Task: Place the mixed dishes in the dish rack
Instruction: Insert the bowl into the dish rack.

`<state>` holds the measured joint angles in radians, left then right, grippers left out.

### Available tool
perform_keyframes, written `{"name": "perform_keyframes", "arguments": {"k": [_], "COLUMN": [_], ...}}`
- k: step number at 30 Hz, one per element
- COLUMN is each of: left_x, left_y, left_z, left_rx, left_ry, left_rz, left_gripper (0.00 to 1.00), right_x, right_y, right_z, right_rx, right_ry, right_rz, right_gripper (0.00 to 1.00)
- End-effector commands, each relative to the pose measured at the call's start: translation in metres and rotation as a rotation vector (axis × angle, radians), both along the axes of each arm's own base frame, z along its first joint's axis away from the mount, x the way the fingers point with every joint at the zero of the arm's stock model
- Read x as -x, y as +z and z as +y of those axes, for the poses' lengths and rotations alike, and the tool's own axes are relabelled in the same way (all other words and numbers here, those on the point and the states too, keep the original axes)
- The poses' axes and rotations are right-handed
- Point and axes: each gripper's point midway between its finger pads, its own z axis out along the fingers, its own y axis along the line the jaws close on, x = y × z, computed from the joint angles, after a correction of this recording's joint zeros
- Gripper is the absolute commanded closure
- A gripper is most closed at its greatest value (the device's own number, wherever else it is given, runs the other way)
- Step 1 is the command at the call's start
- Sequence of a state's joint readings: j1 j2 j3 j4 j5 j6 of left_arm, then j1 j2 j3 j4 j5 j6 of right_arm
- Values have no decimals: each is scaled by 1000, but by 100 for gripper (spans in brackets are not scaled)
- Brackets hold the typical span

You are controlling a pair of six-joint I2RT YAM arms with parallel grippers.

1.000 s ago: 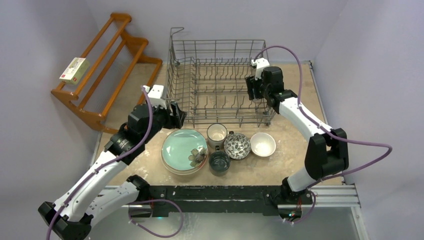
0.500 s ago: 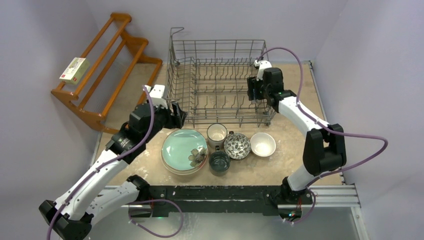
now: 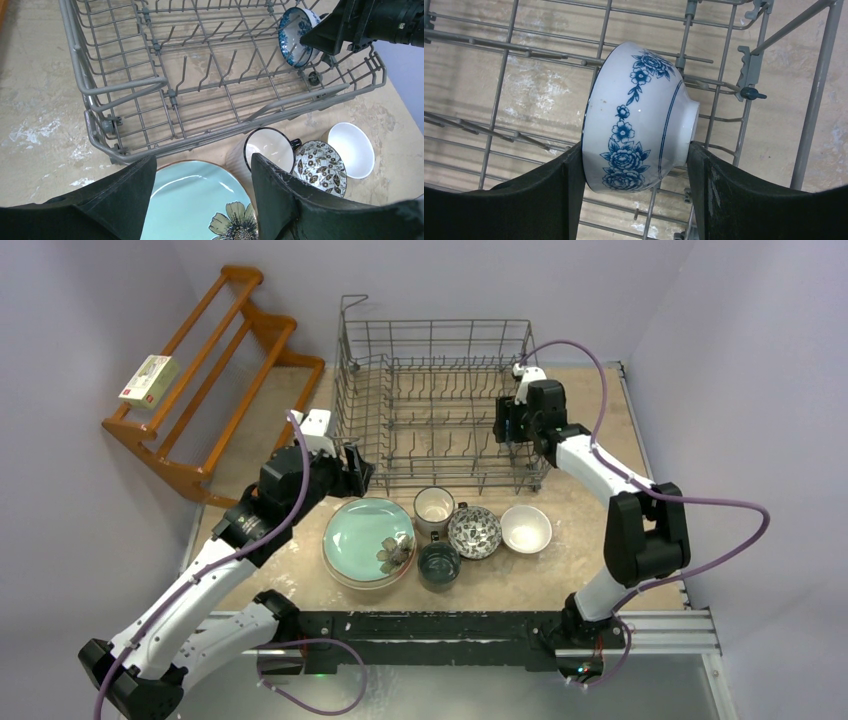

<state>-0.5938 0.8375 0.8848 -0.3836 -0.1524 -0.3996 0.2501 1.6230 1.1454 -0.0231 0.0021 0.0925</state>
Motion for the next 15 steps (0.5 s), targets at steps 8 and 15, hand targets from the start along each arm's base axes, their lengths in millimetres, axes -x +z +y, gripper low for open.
{"name": "perform_keyframes", "arguments": {"k": [8,15], "left_x": [-2,-3], "left_y": [1,0], "left_z": [3,2], "left_rx": [-14,-16], "left_ry": [3,2], "left_rz": [-18,-14], "left_gripper": [33,33], "right_x": [6,6], "right_y": [1,5], "right_z": [8,3], "right_rx": [-69,-59], "right_ry": [-1,-24], "right_rz": [-5,-19], "right_gripper": [44,22]}}
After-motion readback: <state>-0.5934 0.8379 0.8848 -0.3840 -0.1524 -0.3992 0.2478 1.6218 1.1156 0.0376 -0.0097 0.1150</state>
